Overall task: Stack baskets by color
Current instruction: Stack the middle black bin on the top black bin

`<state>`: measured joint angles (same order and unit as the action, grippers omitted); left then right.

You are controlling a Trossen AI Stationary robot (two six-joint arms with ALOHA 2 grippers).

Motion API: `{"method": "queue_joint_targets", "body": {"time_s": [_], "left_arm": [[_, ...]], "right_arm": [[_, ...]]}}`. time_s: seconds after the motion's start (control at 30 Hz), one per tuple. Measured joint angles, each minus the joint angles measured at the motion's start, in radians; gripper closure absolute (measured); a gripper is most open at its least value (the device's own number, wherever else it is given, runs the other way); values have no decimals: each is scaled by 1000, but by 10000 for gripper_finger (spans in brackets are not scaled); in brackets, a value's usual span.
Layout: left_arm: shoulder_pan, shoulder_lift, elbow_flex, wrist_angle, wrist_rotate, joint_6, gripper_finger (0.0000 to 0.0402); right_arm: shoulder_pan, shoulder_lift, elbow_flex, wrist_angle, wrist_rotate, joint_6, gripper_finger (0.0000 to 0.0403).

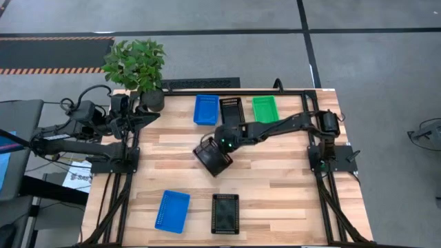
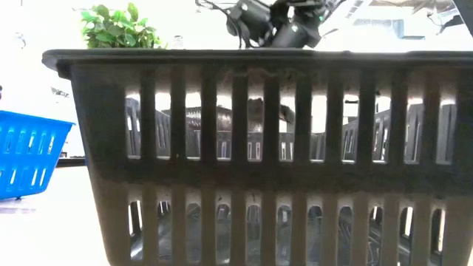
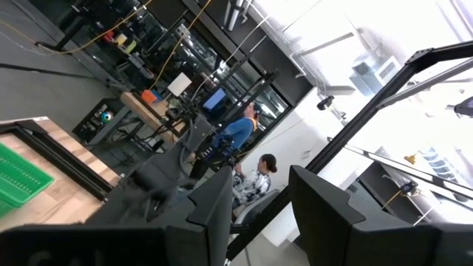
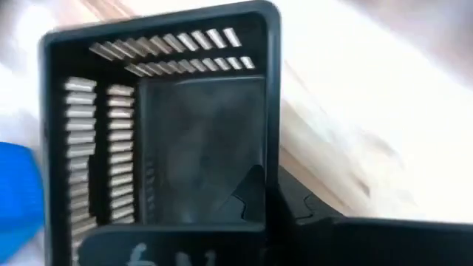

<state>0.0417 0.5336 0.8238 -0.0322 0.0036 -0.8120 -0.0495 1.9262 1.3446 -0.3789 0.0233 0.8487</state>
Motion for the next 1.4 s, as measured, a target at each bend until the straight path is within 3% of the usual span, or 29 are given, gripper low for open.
{"method": "queue_joint_targets", "body": {"time_s": [0.2,0.43,0.57,0.9,1.4], "left_arm": [[0,-2,0,0,0,0,280],[0,-19,0,-3,-49,-1,280],[0,-25,0,-6,-78,-1,280],[0,-24,0,-9,-105,-2,280],[0,-24,0,-8,-141,-3,280]], "right_arm": [[-96,-64,119,-79,1,-93,394],[-344,-182,124,-103,6,-98,394],[-450,-187,124,-126,10,-98,398],[-489,-103,120,-282,17,-83,392],[-534,-105,88,-262,34,-87,355]]}}
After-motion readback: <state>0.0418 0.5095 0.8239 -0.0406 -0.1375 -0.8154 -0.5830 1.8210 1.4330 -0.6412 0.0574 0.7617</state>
